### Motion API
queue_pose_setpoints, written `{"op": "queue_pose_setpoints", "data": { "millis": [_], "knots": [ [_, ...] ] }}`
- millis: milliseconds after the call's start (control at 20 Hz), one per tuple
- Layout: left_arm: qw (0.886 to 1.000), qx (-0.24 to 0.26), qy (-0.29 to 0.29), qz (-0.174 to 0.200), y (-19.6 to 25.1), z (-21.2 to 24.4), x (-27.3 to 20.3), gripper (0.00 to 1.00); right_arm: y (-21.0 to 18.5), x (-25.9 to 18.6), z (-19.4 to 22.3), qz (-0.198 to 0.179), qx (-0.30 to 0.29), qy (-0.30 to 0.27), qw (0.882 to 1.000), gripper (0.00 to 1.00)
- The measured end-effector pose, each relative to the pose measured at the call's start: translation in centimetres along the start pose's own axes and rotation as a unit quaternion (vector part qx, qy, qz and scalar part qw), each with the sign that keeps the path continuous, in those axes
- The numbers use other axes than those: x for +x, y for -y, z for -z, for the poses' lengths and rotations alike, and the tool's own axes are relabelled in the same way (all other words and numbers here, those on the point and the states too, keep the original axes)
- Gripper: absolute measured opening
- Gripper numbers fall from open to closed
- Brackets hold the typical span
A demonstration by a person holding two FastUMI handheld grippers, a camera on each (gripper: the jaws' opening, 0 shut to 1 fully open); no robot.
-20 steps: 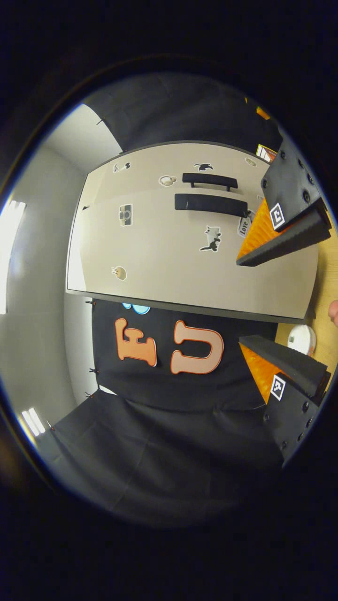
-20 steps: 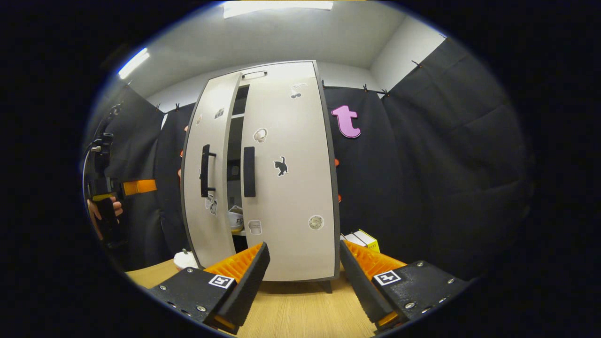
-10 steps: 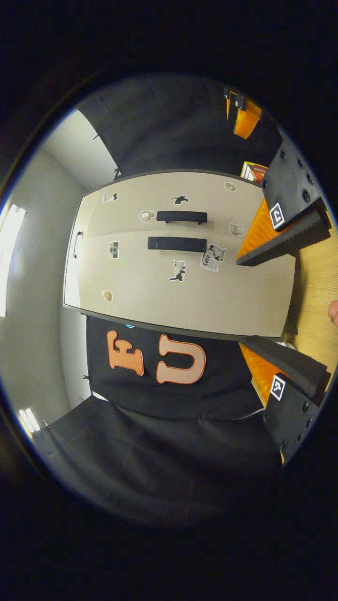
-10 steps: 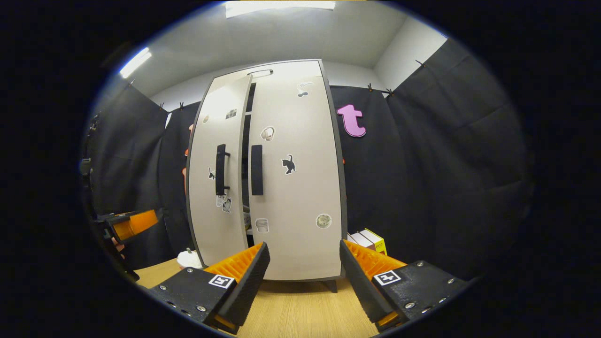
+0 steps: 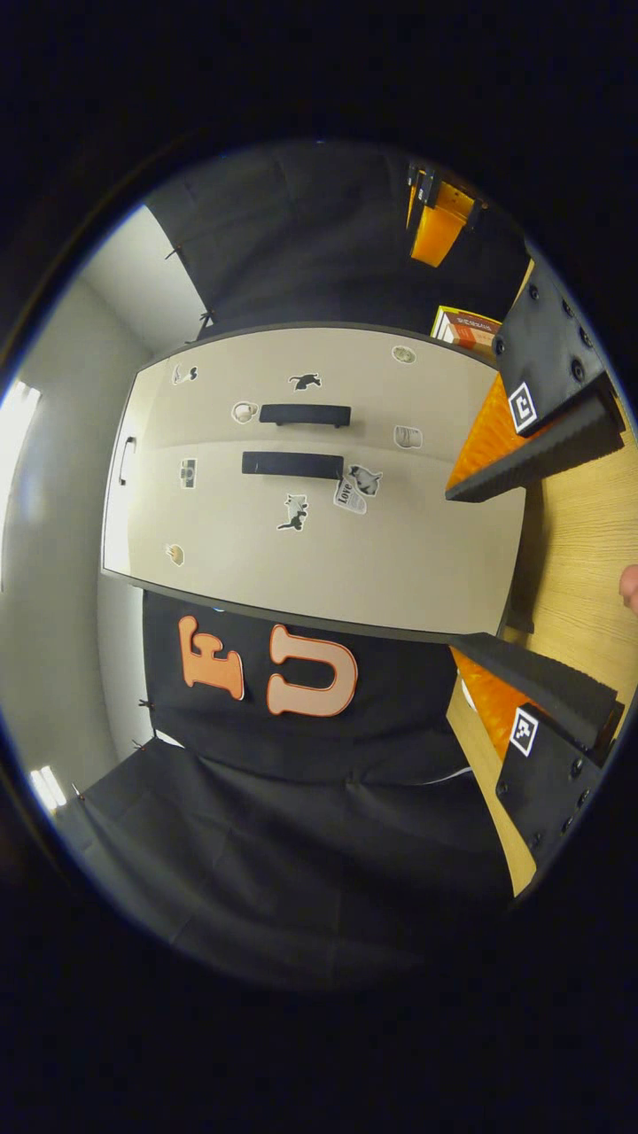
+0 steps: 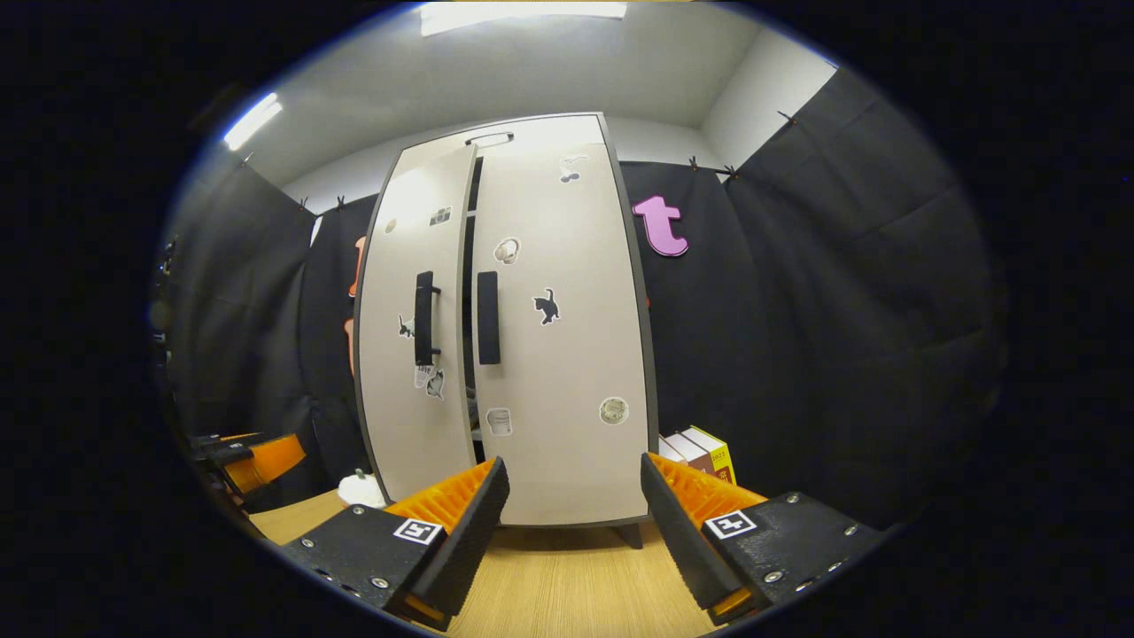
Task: Grab one shoe with the right hand and put it into the shoe cabinet, grab the other shoe with the left hand and put it into the shoe cabinet; then close the right door with the right hand and the left door with the left hand.
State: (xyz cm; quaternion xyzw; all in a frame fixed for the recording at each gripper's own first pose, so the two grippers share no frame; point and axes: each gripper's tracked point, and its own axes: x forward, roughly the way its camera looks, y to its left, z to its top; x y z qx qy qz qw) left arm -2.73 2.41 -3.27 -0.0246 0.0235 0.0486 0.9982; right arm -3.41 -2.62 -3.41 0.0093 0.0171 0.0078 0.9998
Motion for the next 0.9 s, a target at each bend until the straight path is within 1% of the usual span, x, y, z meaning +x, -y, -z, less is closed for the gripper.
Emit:
{"op": "queue_pose_setpoints", "data": {
  "millis": [250,600,900],
  "knots": [
    [1.0,0.016,0.001,-0.013,-1.11,0.13,0.09,0.96,-0.09,0.19,0.17,-0.001,0.0,-0.002,1.0,0.92],
    [1.0,0.017,0.001,-0.01,-0.63,0.21,0.16,0.96,-0.51,0.22,0.17,-0.004,0.003,-0.003,1.0,0.92],
    [0.999,0.03,0.002,-0.014,-0.9,0.36,0.15,0.96,-0.25,0.14,0.31,-0.002,0.002,-0.005,1.0,0.92]
  ]
}}
